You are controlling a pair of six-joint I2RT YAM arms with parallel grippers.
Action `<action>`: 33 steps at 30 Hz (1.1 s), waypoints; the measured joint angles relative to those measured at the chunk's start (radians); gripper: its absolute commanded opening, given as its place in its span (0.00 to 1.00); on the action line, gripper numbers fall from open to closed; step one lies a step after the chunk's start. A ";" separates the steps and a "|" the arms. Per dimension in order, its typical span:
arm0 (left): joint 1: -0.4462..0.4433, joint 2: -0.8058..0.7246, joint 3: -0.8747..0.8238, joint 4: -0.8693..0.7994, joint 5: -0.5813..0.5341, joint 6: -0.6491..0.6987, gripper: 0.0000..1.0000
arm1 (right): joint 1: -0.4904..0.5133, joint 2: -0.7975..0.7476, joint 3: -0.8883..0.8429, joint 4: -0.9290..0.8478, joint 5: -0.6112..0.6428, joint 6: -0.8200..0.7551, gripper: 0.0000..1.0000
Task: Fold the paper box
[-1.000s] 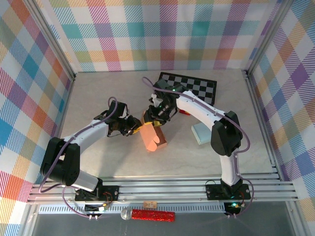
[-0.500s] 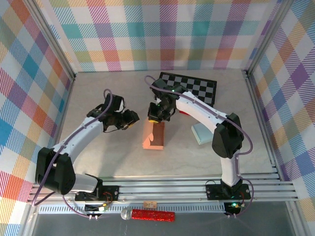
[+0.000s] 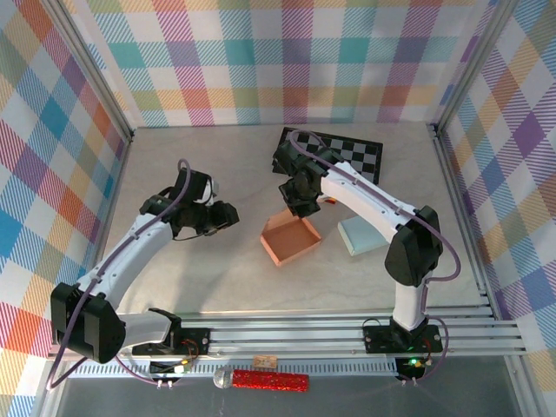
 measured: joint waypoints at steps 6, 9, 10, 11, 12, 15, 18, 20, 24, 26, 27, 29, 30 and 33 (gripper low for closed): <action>-0.005 -0.003 0.000 -0.067 0.020 0.091 0.36 | 0.000 0.000 0.000 0.035 0.026 0.154 0.22; -0.005 0.007 0.000 -0.080 0.024 0.129 0.37 | 0.000 0.000 0.000 0.055 0.029 0.163 0.33; -0.005 0.013 0.001 -0.083 0.027 0.139 0.37 | 0.000 0.000 0.000 0.064 0.028 0.158 0.37; -0.006 0.021 0.001 -0.083 0.029 0.152 0.38 | 0.000 0.000 0.000 0.074 0.029 0.146 0.40; -0.007 0.029 0.002 -0.082 0.031 0.164 0.38 | 0.000 0.000 0.000 0.085 0.034 0.129 0.44; -0.021 0.053 0.005 -0.074 0.035 0.210 0.38 | -0.001 0.000 0.000 0.111 0.047 0.043 0.52; -0.048 0.072 0.009 -0.052 0.034 0.259 0.38 | -0.013 -0.008 0.000 0.124 0.058 -0.098 0.60; -0.069 0.073 0.010 -0.032 0.033 0.289 0.39 | -0.025 -0.025 -0.001 0.139 0.061 -0.229 0.63; -0.137 0.073 0.011 0.014 0.002 0.359 0.40 | -0.084 -0.117 -0.043 0.201 0.029 -0.546 0.65; -0.156 0.073 0.011 0.028 -0.025 0.380 0.41 | -0.130 -0.186 -0.081 0.232 -0.019 -0.713 0.64; -0.164 0.073 0.011 0.032 -0.046 0.389 0.41 | -0.156 -0.220 -0.100 0.248 -0.052 -0.798 0.63; -0.169 0.073 0.011 0.043 -0.091 0.402 0.41 | -0.208 -0.285 -0.141 0.277 -0.121 -0.966 0.62; -0.170 0.074 0.011 0.047 -0.113 0.408 0.41 | -0.235 -0.315 -0.165 0.290 -0.153 -1.049 0.61; -0.170 0.087 0.019 0.047 -0.161 0.420 0.41 | -0.301 -0.381 -0.250 0.306 -0.220 -1.269 0.59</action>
